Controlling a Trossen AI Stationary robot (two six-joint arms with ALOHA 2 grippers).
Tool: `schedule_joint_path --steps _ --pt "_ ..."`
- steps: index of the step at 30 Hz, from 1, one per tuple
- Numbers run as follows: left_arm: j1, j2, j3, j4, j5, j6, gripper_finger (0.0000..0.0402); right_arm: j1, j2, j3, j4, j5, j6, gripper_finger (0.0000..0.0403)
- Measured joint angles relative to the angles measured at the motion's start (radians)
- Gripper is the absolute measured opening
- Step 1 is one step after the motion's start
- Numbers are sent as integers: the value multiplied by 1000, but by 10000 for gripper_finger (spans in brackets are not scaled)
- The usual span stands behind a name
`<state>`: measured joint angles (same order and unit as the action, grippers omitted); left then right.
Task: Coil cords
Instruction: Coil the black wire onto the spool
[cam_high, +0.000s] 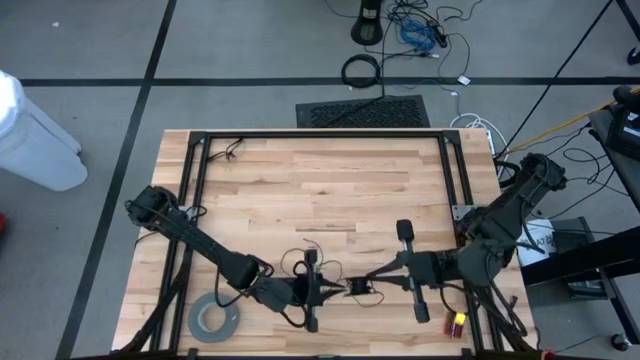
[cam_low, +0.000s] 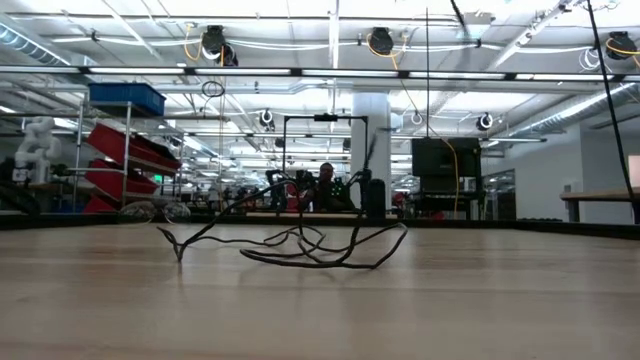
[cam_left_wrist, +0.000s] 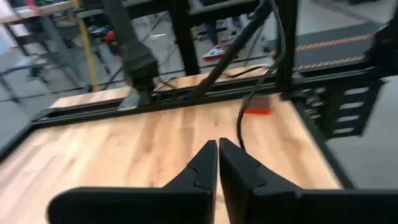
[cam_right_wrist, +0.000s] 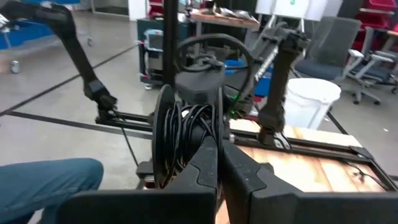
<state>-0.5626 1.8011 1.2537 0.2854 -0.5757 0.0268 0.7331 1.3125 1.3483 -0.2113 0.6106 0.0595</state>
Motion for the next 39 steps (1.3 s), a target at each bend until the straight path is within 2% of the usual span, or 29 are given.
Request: schedule_joint_path --steps 4,12,17,24,32,39 --pt "-18 5 0 28 39 -29 61 16 0 0 2 0 -16 0" --pt "-34 43 0 13 46 -179 169 35 0 0 2 0 -21 0" --pt "-50 97 0 61 0 -178 205 35 0 0 -1 -1 -37 0" --pt "-40 145 0 109 -133 -177 213 35 -1 0 -1 -2 -46 0" --pt "-40 143 0 263 -132 -119 212 34 -1 0 -1 -2 -46 0" --pt "-35 143 0 237 -127 -117 194 33 -1 0 8 0 -57 0"
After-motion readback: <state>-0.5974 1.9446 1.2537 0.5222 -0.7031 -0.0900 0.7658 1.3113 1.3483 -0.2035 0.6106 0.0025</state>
